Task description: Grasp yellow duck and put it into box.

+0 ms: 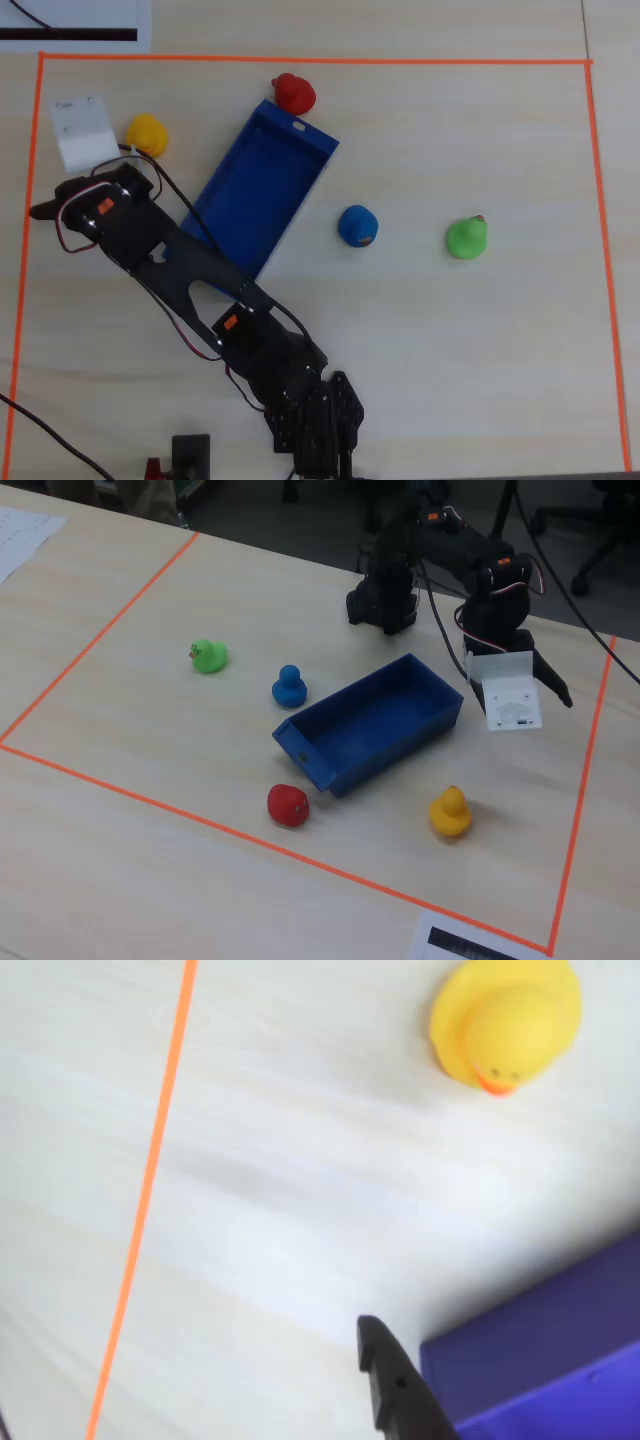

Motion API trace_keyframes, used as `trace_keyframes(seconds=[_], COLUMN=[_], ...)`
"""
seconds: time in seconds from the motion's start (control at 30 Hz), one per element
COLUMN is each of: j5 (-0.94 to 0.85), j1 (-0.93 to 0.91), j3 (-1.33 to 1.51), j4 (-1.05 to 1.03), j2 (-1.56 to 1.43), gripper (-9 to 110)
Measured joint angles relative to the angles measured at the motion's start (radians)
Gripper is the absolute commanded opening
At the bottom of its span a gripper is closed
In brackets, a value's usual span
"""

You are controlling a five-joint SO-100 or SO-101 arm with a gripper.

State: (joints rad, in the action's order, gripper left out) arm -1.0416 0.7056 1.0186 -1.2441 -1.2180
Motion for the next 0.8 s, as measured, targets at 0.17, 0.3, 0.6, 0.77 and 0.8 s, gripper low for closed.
trace_keyframes(seconds=[0.17,0.3,0.6,0.77,0.8], j5=[-0.057,-0.104,-0.127,-0.092,-0.086], j1=[-0.117,-0.210,-0.273,-0.249,-0.244], j3=[-0.028,-0.029,-0.029,-0.029,-0.029], j4=[0.037,0.078,0.103,0.135,0.143], j2=[0.037,0.048,0.104,0.149,0.167], gripper=[47,47,48,47,47])
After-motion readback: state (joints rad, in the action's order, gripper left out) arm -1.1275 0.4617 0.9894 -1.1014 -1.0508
